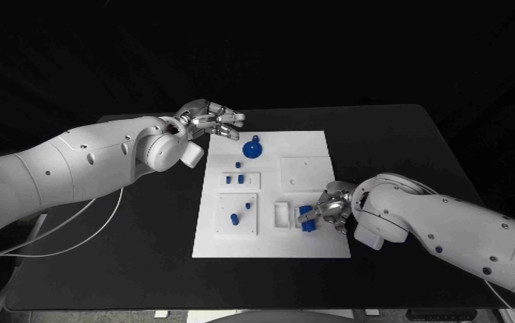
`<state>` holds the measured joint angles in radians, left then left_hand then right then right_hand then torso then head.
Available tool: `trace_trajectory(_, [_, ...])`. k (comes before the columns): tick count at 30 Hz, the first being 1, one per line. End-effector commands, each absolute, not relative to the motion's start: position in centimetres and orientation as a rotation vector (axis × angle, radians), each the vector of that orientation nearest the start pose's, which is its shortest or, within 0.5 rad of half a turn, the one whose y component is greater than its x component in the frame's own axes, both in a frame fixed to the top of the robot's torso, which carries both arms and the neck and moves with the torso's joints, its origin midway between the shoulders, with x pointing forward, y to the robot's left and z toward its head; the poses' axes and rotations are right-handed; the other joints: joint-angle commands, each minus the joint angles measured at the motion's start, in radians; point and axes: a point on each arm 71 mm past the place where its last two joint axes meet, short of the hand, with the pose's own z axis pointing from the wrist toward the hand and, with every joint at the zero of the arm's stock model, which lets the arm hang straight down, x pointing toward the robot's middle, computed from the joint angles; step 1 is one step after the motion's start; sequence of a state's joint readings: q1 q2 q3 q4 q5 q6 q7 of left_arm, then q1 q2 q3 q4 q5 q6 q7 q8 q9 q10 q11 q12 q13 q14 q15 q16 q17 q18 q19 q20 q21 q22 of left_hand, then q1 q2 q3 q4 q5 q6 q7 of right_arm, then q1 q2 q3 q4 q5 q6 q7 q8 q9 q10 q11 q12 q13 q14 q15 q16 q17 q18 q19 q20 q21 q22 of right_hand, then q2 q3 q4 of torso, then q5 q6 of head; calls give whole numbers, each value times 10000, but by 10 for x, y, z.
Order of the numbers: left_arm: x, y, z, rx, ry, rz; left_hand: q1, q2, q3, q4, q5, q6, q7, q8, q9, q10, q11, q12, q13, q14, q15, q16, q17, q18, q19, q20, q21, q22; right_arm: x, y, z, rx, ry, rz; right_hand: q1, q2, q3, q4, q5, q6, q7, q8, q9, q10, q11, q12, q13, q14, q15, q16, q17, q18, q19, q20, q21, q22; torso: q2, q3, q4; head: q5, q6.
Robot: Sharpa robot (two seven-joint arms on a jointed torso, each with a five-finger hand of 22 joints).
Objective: Assemble the parts on the task board
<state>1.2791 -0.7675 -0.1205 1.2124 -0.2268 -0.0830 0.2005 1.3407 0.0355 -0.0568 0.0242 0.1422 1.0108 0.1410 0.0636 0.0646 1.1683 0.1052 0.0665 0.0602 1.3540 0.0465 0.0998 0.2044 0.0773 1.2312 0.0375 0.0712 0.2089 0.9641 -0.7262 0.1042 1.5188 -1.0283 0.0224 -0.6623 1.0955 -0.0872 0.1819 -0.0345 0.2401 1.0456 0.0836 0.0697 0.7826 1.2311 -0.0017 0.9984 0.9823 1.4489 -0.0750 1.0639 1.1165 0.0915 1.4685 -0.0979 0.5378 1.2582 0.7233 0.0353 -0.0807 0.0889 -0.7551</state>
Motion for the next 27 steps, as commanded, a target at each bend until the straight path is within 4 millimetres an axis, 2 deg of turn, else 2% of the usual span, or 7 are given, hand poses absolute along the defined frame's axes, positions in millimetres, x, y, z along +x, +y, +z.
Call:
trace_trajectory(1, [540, 253, -193, -9057, 17150, -13184, -60, 72, 9, -19, 23, -42, 6, 65, 12, -86, 7, -30, 9, 4, 59, 67, 9, -196, 71, -29, 30, -8, 432, -167, -303, 3905, 24804, 3643, -122, -37, 32, 69, -50, -457, 215, -61, -6777, -64, -6, -48, -22, 36, 41, -7, -10, 153, 414, 61, -61, 10, 0, -5, -3, 12, -22])
trace_trajectory(5, [540, 253, -193, -9060, 17178, -13169, -60, 72, 9, -19, 23, -42, 6, 65, 12, -86, 7, -30, 9, 4, 59, 67, 9, -196, 71, -29, 30, -8, 432, -165, -304, 3902, 24944, 3762, -252, -272, 149, 398, -150, -626, 252, -60, -6933, -151, 32, -126, -133, 30, 69, -56, -17, 170, 403, 88, -202, -6, 2, -1, 2, 20, -39])
trace_trajectory(8, [540, 253, -193, -9062, 17193, -13160, -60, 72, 9, -19, 23, -42, 6, 65, 12, -86, 7, -30, 9, 4, 59, 67, 9, -196, 71, -29, 30, -8, 432, -163, -304, 4041, 24937, 3902, -176, -303, 158, 387, -54, -549, 243, -48, -6980, -113, 21, -68, -94, 37, 67, -25, 18, 162, 413, 91, -167, 16, 5, 6, 7, 25, -45])
trace_trajectory(13, [540, 253, -193, -9056, 17219, -13150, -60, 72, 9, -19, 23, -42, 6, 65, 12, -86, 7, -30, 9, 4, 59, 67, 9, -196, 71, -29, 30, -8, 432, -162, -303, 4157, 24795, 3941, -28, -48, 203, -36, 112, -186, 169, -67, -7008, -66, -40, -38, -75, 47, 22, 2, 62, 123, 418, 41, -116, 59, 3, 9, -3, 36, -41])
trace_trajectory(20, [540, 252, -193, -9036, 17259, -13165, -60, 72, 9, -19, 23, -42, 6, 65, 12, -86, 7, -30, 9, 4, 59, 67, 9, -196, 71, -29, 30, -8, 433, -162, -303, 4109, 24794, 3841, -94, 127, 290, -294, 438, -97, 155, -60, -7041, -67, -57, -51, -85, 49, 9, -10, 72, 111, 423, 32, -102, 75, 5, 6, -5, 26, -37])
trace_trajectory(21, [540, 251, -193, -9033, 17267, -13166, -60, 72, 9, -19, 23, -42, 6, 65, 12, -86, 7, -30, 9, 4, 59, 67, 9, -196, 71, -29, 30, -8, 433, -162, -303, 4109, 24777, 3803, -42, 251, 405, -444, 606, -7, 144, -58, -7041, -64, -74, -44, -75, 49, -6, -13, 73, 105, 425, 22, -101, 78, 4, 6, -3, 15, -30])
trace_trajectory(27, [540, 252, -194, -9041, 17287, -13144, -61, 92, 19, -15, 31, -54, 7, 65, 11, -90, 8, -29, 9, 2, 59, 67, 8, -195, 82, -28, 35, -60, 433, -166, -302, 4209, 24648, 3723, -374, 366, 1240, -950, 553, 426, 17, -64, -7034, -32, -169, -66, -83, 56, -71, -36, 71, 29, 426, -49, -87, 88, 6, 12, 5, 25, -43])
